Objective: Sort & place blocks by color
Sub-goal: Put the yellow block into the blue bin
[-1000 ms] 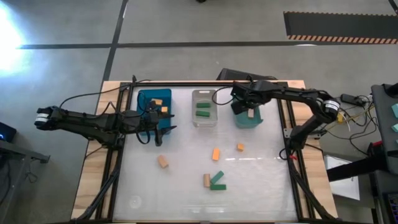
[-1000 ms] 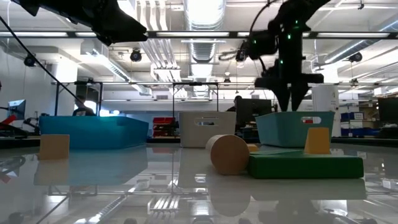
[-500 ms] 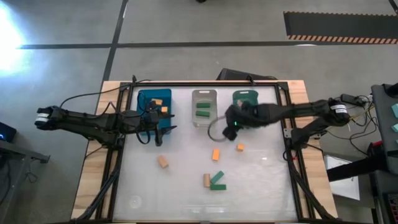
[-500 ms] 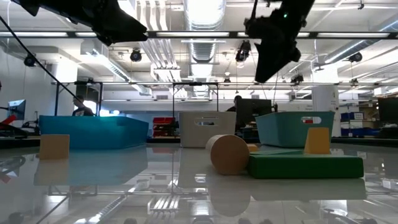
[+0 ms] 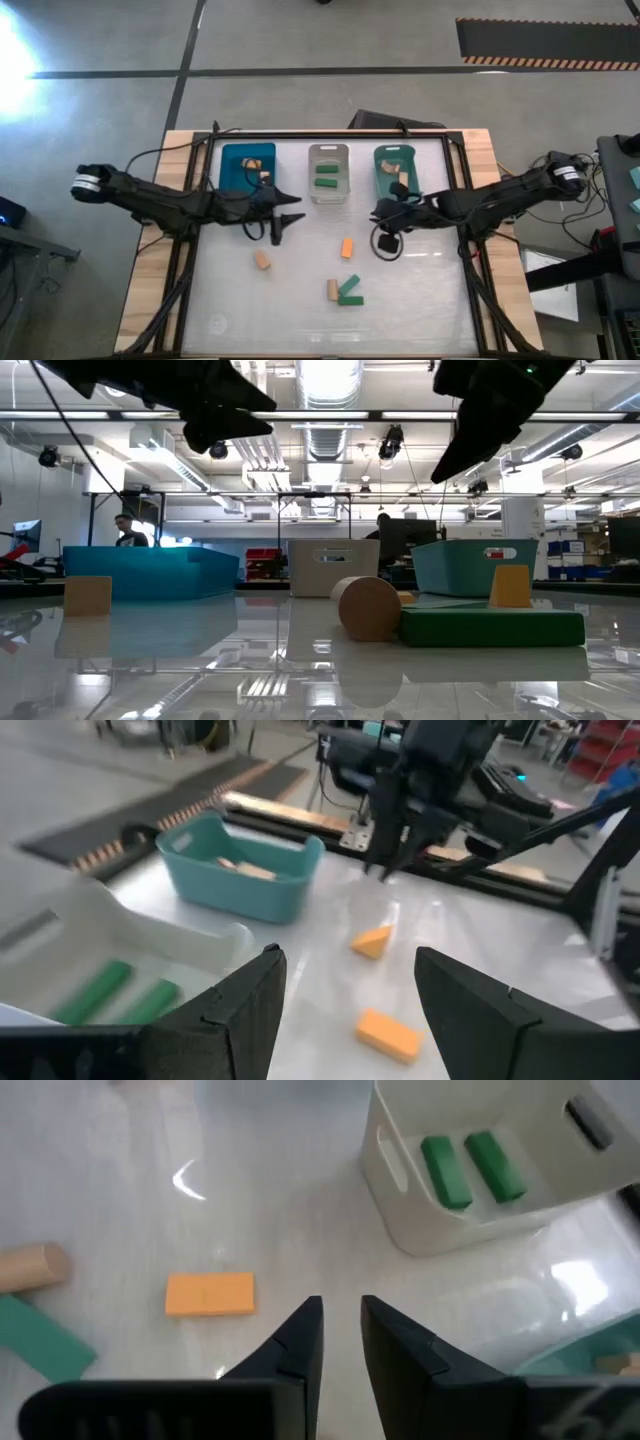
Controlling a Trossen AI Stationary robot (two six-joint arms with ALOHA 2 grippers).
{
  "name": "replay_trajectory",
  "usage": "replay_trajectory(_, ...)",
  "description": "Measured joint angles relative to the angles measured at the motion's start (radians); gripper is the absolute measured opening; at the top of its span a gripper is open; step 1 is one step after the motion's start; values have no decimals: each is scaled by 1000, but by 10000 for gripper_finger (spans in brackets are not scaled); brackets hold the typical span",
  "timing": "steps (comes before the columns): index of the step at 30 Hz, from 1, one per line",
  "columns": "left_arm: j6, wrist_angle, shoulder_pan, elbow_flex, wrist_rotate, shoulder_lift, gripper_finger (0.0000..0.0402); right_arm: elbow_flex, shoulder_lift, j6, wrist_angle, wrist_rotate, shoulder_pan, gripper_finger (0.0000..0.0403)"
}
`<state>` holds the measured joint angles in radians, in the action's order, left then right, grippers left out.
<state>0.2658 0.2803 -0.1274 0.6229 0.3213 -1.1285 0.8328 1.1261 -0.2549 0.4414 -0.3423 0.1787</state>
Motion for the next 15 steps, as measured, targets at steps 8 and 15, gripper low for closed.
replay_trajectory(8,224,-49,-56,168,5,-226,207,-102,-189,219,-183,1,0,61)
replay_trajectory(15,463,-437,-63,460,15,-425,207,-126,-298,321,-198,1,0,59)
